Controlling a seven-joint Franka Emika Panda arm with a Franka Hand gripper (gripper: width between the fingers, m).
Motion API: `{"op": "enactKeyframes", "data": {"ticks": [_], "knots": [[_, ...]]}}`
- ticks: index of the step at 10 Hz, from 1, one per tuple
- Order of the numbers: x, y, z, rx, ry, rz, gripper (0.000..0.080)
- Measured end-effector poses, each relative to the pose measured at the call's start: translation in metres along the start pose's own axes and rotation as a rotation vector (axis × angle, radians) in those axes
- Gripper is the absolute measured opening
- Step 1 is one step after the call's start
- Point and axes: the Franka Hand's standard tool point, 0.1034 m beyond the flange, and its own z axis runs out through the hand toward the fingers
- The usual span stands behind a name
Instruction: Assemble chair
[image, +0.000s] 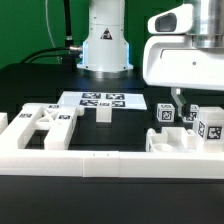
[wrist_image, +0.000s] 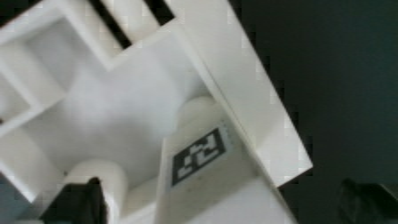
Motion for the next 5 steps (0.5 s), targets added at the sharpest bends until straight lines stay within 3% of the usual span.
{"op": "enactKeyframes", "data": {"ticks": [2,5], "knots": [[0.0036,-0.0005,-0.0013,-0.006,0.008,-0.225,0.0649],[0.0062,-0.0023,-0.0017,-0.037,0.022,-0.552,0.0649]]}}
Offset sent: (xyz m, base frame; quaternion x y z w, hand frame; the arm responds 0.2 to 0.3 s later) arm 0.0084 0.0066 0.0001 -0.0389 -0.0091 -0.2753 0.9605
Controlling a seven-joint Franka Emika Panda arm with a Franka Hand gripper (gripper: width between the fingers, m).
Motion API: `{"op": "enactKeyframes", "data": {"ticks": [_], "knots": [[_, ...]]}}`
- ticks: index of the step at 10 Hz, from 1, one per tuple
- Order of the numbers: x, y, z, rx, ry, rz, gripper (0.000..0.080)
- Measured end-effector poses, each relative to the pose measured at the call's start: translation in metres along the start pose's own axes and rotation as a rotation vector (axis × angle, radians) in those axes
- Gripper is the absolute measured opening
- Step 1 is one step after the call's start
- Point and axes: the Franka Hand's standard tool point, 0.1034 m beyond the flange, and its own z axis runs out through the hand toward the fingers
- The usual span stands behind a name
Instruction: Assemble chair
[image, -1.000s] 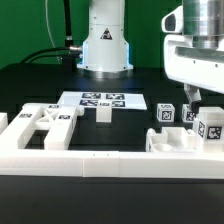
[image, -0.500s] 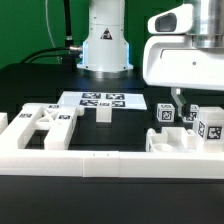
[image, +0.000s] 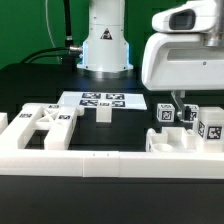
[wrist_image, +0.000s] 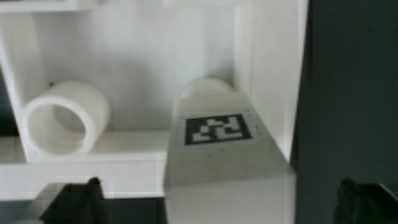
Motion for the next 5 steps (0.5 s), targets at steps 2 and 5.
{"op": "enactKeyframes", "data": {"ticks": [2,5], "knots": [[0.0001,0.0019,0.0002,0.000,0.000,-0.048,0.0649],[0.0001,0.0020,0.0004,0.001,0.000,-0.032,0.0404]]}}
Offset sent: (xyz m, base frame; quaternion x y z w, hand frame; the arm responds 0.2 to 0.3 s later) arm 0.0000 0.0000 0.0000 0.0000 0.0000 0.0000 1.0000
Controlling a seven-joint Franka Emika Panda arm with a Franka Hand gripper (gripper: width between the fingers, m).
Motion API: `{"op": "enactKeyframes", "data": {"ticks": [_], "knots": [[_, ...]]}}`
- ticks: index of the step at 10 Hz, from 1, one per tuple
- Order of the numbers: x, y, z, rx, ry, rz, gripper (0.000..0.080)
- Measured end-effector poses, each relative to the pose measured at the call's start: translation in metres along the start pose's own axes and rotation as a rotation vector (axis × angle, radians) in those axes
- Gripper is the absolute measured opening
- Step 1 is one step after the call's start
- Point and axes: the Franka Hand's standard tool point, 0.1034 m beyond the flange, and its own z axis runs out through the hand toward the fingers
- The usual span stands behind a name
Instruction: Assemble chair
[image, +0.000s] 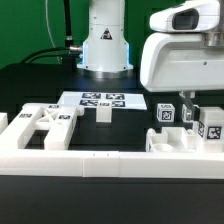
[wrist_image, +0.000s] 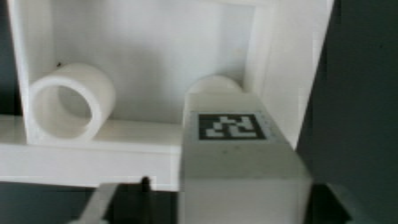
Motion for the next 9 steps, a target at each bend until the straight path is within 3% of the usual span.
{"op": "enactKeyframes", "data": {"ticks": [1,6,9], "knots": [[0.0000,0.0000,0.0001,0.000,0.000,0.003,0.0287],[0.0002,0.0027,-0.0002,0.021,0.000,0.497,0.0287],[-0.0004,0.0024,0.0001,0.021,-0.004,0.662,0.0287]]}}
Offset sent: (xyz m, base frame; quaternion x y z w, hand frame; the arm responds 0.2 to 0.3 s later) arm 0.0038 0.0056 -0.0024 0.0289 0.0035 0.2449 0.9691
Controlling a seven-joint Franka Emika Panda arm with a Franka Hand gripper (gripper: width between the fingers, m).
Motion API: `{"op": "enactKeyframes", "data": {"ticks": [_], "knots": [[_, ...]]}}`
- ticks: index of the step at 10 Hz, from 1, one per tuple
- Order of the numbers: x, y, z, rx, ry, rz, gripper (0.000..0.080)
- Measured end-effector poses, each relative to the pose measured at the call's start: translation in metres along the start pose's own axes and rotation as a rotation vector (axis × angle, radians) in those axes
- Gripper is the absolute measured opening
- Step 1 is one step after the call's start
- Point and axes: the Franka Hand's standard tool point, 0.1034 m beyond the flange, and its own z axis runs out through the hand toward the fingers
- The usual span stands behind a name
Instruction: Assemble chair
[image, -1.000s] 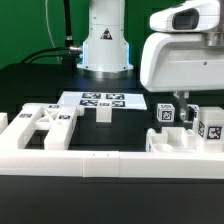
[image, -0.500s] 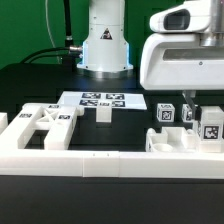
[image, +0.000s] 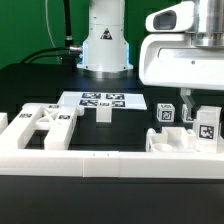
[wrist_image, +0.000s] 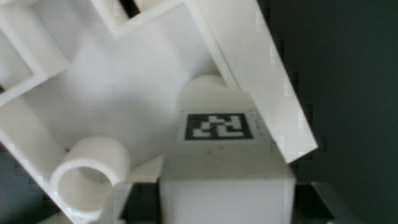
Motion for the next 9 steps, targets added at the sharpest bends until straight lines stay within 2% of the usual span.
{"op": "enactKeyframes", "data": {"ticks": [4,7,9], "knots": [[-0.0037,-0.0007,0.0005,-0.001,-0.004,0.326,0.0287],[-0.0046,-0.0002,0.0005,0.023,-0.024,0.600,0.0287],[-0.0057,-0.0013,0.0009,0.026,-0.031,0.686,0.0287]]}}
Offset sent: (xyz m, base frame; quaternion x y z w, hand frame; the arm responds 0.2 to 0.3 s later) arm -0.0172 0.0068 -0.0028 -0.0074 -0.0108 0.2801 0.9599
